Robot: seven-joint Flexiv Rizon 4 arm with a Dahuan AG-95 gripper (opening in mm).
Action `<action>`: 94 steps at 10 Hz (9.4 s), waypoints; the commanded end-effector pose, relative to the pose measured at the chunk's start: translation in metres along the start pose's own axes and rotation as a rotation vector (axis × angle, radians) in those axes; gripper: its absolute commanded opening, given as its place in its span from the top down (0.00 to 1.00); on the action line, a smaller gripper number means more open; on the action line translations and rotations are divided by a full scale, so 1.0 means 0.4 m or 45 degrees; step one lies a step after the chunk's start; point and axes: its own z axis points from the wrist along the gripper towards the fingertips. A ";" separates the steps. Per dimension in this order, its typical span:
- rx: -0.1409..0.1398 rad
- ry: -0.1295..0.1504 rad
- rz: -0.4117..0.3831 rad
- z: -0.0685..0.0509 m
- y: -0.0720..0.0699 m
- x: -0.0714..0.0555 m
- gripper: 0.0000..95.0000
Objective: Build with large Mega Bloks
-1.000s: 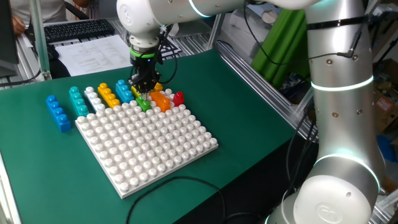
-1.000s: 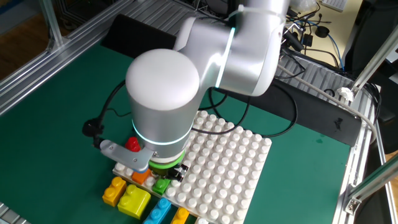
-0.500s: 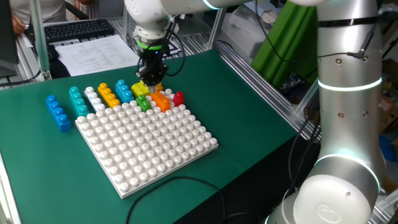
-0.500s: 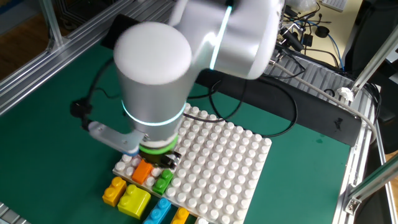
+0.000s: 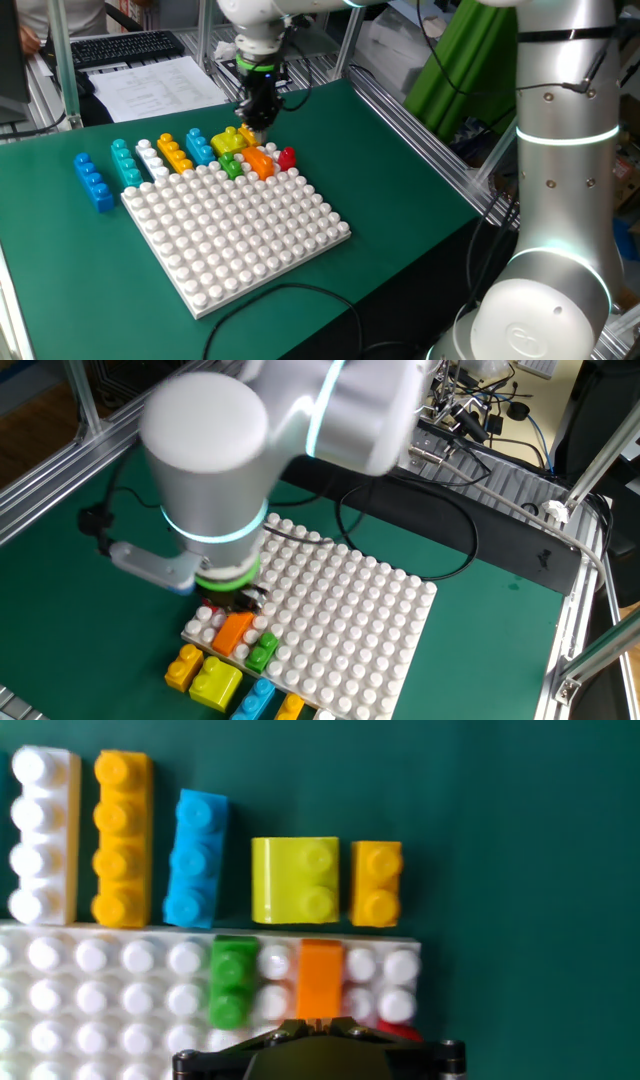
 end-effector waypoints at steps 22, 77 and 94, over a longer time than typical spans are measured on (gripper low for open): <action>-0.005 0.015 0.013 0.044 -0.075 0.029 1.00; -0.123 0.109 0.183 0.052 -0.042 -0.054 0.60; -0.150 0.054 0.281 0.050 -0.084 -0.188 0.40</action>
